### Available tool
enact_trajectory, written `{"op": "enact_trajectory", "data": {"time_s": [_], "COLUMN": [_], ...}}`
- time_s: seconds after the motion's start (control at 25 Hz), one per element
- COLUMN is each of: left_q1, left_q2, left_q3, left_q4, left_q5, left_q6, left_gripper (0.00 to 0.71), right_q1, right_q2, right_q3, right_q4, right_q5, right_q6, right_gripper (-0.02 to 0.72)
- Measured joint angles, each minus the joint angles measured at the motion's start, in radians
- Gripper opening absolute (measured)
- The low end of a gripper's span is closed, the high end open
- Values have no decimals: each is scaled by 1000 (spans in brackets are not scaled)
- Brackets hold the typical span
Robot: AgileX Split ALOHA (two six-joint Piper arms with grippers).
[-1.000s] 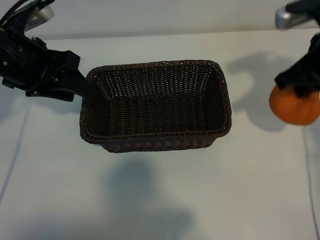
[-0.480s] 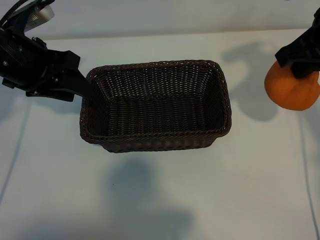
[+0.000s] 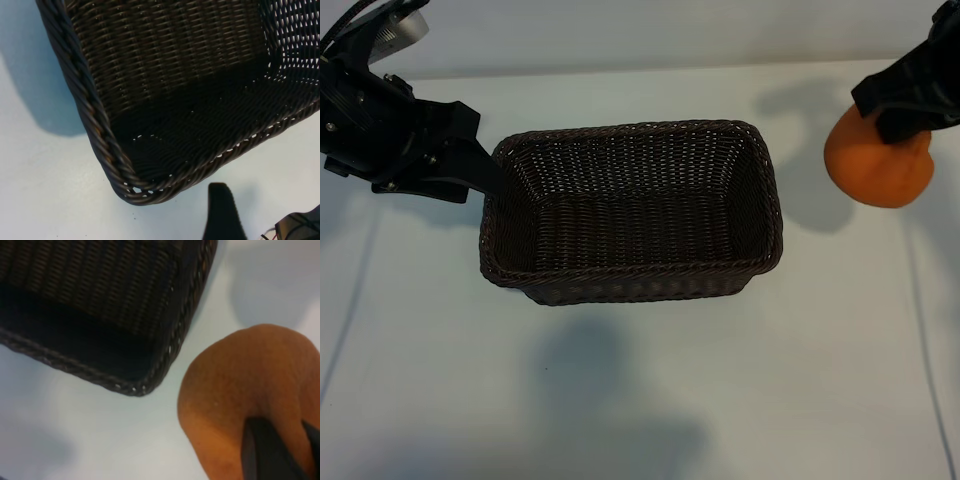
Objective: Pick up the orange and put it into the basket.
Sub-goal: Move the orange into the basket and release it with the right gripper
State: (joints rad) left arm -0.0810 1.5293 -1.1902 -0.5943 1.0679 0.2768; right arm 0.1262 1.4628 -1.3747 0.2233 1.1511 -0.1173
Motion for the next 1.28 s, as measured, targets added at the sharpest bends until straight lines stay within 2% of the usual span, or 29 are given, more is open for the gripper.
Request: {"op": "enact_trajectory", "data": {"time_s": [0.12,0.24,0.56,0.88,1.08,1.28], "left_q1": [0,0,0,0,0,0], "left_q2": [0,0,0,0,0,0], "left_q3": [0,0,0,0,0,0], "left_q4": [0,0,0,0,0,0], "left_q5": [0,0,0,5,13,14], "left_q6": [0,0,-3,-3,-3,-3], "left_gripper": [491,491,491,491,491,491], "right_q1": [3,35,220,381,404,404], "right_q2": [16,34,167,339,389,391], "right_q3": [0,-2,-142,-305,-326,-327], "right_q4": [28,31,35,32,31,-1], "right_q5": [-10,-24,-65,-67,-67,-67], "right_q6": [0,0,1,1,1,1], "right_gripper": [95,95,95,95,95,95]}}
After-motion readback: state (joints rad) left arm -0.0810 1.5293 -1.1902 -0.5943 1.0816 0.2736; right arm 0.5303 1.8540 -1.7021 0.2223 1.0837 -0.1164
